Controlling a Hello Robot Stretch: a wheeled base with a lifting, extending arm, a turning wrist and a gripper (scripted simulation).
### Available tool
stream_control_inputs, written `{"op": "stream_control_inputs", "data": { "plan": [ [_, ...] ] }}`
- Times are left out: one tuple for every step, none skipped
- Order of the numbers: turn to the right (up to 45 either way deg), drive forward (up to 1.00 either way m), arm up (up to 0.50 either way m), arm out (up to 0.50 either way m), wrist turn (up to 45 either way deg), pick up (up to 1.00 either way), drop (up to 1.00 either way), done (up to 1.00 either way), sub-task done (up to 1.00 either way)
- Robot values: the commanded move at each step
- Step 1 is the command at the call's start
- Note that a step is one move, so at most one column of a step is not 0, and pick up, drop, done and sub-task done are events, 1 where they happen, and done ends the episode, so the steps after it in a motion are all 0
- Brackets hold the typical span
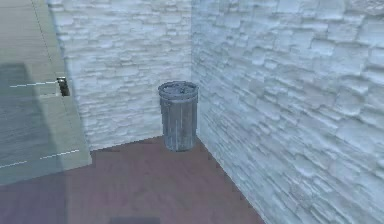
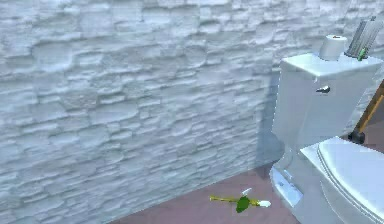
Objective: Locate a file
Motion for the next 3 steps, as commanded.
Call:
{"op": "stream_control_inputs", "data": {
  "plan": [
    [-18.0, 0.0, 0.0, 0.0, 0.0, 0.0, 0.0, 0.0, 0.0],
    [0.0, 0.45, 0.0, 0.0, 0.0, 0.0, 0.0, 0.0, 0.0],
    [-6.0, 0.0, 0.0, 0.0, 0.0, 0.0, 0.0, 0.0, 0.0]
  ]
}}
